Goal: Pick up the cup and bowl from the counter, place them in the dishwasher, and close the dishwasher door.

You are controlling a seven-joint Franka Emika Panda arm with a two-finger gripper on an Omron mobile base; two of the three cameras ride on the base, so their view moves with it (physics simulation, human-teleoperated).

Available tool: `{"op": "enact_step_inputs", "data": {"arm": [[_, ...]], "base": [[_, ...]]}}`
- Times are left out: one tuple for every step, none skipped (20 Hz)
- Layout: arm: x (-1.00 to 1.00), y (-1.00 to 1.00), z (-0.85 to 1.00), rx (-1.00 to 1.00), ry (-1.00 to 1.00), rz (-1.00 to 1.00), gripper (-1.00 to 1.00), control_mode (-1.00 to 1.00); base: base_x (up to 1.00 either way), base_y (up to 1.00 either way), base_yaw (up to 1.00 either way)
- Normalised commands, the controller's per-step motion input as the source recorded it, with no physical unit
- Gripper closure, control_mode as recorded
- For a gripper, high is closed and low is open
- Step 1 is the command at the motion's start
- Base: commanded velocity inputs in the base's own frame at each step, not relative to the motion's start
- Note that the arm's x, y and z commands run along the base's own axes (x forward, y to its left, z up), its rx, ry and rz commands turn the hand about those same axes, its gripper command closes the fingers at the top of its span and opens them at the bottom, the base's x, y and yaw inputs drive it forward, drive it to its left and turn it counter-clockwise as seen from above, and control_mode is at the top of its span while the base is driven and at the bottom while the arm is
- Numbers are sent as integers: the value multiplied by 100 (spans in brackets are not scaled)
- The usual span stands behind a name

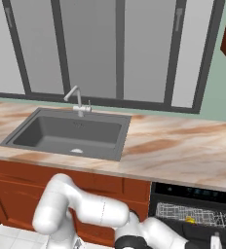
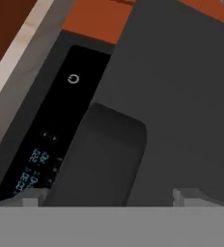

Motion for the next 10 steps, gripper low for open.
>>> {"op": "enact_step_inputs", "data": {"arm": [[54,-17,-95,0,-23,20,-100,-100],[54,-17,-95,0,-24,20,-100,-100],[52,-18,-96,0,-24,20,-100,-100],[52,-20,-98,-1,-24,21,-100,-100],[51,-21,-99,0,-24,21,-100,-100],[49,-21,-100,0,-24,21,-100,-100],[53,-21,-100,0,-23,21,-100,-100],[52,-23,-100,0,-23,21,-100,-100],[52,-24,-100,0,-23,21,-100,-100],[53,-27,-100,0,-22,21,-100,-100]], "base": [[0,0,0],[0,0,0],[0,0,0],[0,0,0],[0,0,0],[0,0,0],[0,0,0],[0,0,0],[0,0,0],[0,0,0]]}}
